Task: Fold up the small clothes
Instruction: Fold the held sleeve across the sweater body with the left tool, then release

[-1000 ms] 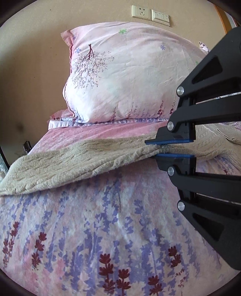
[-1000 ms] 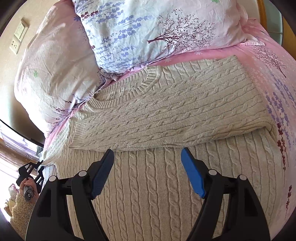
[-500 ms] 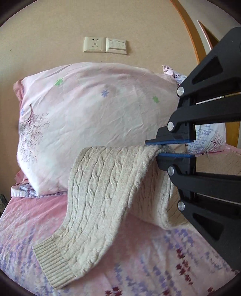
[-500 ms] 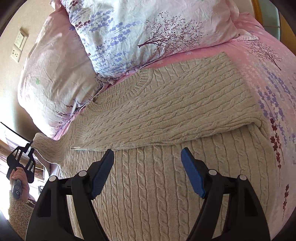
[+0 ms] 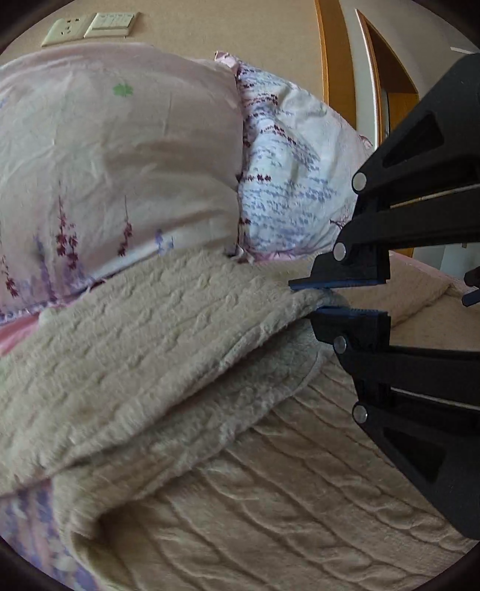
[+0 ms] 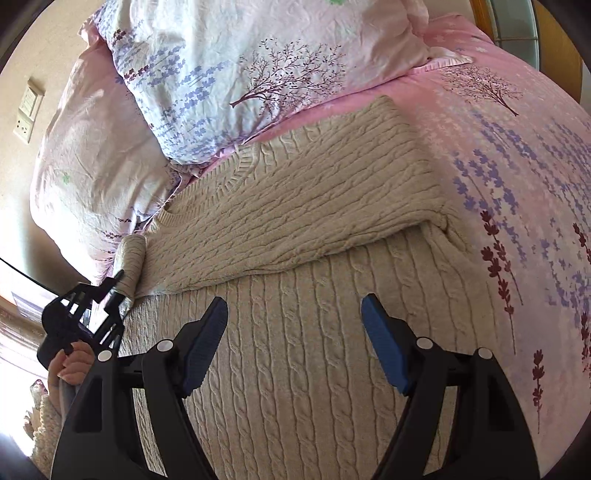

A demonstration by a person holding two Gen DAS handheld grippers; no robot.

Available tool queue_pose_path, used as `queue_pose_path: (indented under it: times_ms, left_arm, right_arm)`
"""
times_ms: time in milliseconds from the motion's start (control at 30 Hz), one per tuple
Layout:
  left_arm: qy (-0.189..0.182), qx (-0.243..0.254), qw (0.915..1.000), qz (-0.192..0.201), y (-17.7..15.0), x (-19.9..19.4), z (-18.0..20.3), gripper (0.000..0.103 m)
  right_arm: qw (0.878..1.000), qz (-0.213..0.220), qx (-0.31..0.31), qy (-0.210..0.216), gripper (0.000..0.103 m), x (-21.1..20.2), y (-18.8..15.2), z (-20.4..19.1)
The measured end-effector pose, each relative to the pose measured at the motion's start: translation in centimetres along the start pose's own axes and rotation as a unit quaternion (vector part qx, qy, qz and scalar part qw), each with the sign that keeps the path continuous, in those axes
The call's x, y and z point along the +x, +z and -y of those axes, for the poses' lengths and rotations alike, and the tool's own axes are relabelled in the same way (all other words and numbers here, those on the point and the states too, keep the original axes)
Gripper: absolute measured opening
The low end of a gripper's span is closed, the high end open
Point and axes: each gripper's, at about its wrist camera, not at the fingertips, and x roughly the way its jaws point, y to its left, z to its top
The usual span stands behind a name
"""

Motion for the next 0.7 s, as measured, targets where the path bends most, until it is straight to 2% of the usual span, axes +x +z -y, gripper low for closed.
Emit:
queue_pose_path:
  times_ms: [100,167,300,533,600,633,700]
  left_arm:
    - [-0.008,-0.011,0.9999,-0.003,0.2,-0.1,-0.6,0.009]
    - [-0.017,-0.013,0.9998,0.003,0.8,-0.8,-0.6,0.023]
    - [-0.03,-0.037,0.9978,0.045,3.2,-3.6,-1.3,0.031]
    - [-0.034,-0.086,0.9882,0.122,7.4,-7.3,-3.0,0.03]
    - [-0.041,-0.085,0.9865,0.134,8.2,-7.5,-2.5,0.021]
    - [-0.045,-0.075,0.9876,0.131,8.4,-7.3,-1.9,0.01]
    - [-0.049,-0.032,0.991,0.12,8.4,-6.7,0.1,0.009]
  right_arm:
    - [1.0,0.001,0.006,-0.004,0.076,-0.1,0.0,0.5]
    - [1.0,0.0,0.009,-0.005,0.076,0.0,0.1,0.6]
    - [1.0,-0.002,0.003,-0.004,0.076,0.2,0.2,0.3]
    - [1.0,0.002,-0.007,-0.002,0.076,0.1,0.5,0.1]
    - [1.0,0.004,-0.004,-0.003,0.076,0.0,0.5,0.4]
    - [1.0,0.005,-0.003,-0.003,0.076,-0.1,0.5,0.6]
    - [1.0,0.009,0.002,-0.005,0.076,-0.2,0.5,1.1]
